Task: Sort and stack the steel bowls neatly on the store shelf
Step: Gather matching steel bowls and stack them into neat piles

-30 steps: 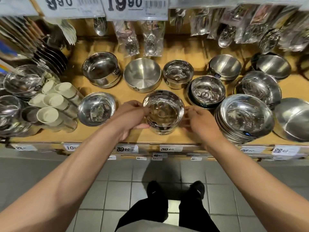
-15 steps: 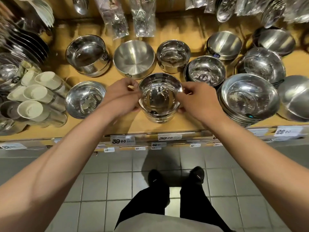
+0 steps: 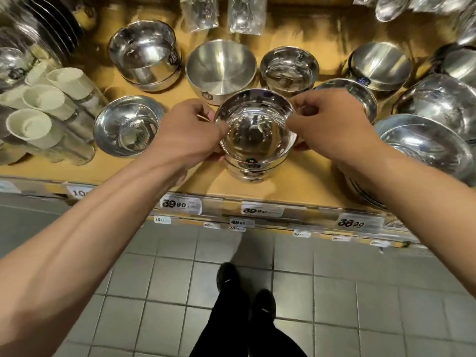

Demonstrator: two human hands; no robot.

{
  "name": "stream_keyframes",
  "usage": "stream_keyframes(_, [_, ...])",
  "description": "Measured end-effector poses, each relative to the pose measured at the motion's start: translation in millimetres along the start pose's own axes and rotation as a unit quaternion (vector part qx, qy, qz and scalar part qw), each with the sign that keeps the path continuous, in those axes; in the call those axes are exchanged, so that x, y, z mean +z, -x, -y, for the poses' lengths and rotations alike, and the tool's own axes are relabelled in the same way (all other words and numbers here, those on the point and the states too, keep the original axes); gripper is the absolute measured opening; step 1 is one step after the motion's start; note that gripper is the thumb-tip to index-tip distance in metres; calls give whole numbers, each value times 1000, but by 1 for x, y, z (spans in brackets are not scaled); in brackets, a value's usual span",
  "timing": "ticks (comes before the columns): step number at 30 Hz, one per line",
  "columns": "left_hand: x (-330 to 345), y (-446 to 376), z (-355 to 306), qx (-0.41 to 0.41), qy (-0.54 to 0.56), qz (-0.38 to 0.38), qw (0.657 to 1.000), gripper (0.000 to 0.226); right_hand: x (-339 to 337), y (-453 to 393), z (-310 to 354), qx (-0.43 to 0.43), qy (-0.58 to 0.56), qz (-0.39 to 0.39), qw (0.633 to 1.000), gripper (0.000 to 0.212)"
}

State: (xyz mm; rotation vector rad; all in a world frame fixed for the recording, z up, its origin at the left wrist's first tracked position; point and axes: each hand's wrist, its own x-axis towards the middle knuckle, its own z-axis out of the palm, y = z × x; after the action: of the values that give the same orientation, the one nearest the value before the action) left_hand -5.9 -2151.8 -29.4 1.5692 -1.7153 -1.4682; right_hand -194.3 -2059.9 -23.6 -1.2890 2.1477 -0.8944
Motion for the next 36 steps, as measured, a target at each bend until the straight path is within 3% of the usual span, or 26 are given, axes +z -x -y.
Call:
stream_keyframes(12, [6,11,2,7,12,-13,1000,13,2,-3,-12,-52,-16,5,998,27])
stream_keyframes(24, [14,24,3,-17,37,-42,998,14,-1,-7,-6,-44,-8,33,998,28])
stream_keyframes(27, [14,25,5,-6,41,-48,998,12,0,-3,-10,-21,-35,39,998,33])
stream_keyframes(31, [17,29,11,-30,86,-34,995,22,7,16,-19,43,-115,33,992,24])
stream_keyframes(36, [24,36,15,-37,160,-8,986,32,17,31,-25,103,-208,67,970,49])
